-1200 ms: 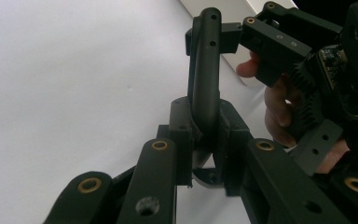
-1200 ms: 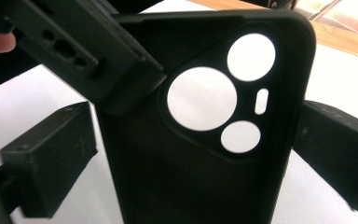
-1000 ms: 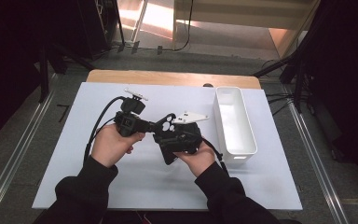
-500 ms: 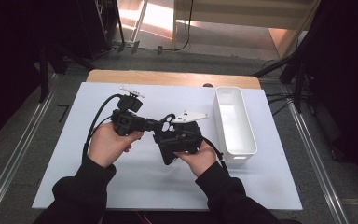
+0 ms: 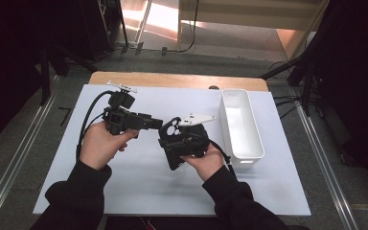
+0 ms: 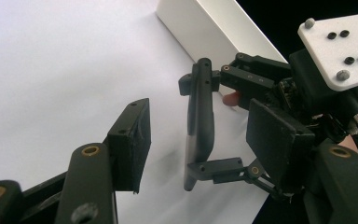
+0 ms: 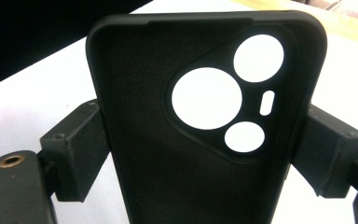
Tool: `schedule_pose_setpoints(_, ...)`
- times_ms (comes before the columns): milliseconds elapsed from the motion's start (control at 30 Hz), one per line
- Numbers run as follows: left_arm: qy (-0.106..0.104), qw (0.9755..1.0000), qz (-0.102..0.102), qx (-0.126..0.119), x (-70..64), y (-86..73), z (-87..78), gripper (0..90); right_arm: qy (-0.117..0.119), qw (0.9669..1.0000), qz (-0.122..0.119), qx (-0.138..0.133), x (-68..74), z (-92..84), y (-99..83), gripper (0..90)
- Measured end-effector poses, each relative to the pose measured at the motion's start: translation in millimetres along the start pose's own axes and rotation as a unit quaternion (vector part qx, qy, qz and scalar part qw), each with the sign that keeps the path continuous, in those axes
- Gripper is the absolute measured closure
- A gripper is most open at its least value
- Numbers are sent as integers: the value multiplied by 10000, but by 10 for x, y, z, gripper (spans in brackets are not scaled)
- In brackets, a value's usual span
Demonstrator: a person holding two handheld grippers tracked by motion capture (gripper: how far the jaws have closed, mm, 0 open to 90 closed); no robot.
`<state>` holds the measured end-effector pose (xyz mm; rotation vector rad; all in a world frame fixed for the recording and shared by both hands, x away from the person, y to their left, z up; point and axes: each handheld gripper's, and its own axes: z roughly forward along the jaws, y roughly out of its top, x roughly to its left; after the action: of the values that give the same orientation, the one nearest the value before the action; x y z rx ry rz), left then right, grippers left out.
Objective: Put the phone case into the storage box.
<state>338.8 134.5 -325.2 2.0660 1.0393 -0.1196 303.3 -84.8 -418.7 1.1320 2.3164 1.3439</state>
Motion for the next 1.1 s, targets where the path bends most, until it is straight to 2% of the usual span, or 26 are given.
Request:
schedule_pose_setpoints(67, -31, 10000, 4, -69, 18, -2, -15, 373, 19, 10000, 8, 5, -6, -5, -1, 118)
schedule_pose_setpoints(233, 102, 9998, 41, -138, 58, -7, -40, 345, -5, 10000, -1, 3, -26, -22, 2, 119)
schedule_pose_setpoints(400, 109, 9998, 81, -137, 101, -14, -37, 313, -3, 10000, 30, -33, -49, -54, 12, 118)
schedule_pose_setpoints(533, 141, 9996, 214, -149, 131, -37, -12, 312, 29, 10000, 72, -52, -75, -91, 28, 119)
schedule_pose_setpoints(633, 173, 9991, 363, -108, 158, -62, 15, 311, 35, 10000, 13, -71, -97, -115, 39, 119)
schedule_pose_setpoints(900, 75, 9969, 767, -174, 210, -130, 63, 311, 174, 9997, -44, -147, -170, -205, 82, 119)
schedule_pose_setpoints(967, -17, 9964, 836, -143, 228, -148, 90, 255, 214, 9996, -58, -172, -187, -227, 94, 119)
schedule_pose_setpoints(1033, -57, 9962, 857, -133, 242, -171, 113, 254, 279, 9994, -78, -169, -205, -248, 103, 118)
schedule_pose_setpoints(1100, -31, 9951, 983, -127, 255, -192, 132, 254, 338, 9993, -93, -147, -222, -266, 111, 118)
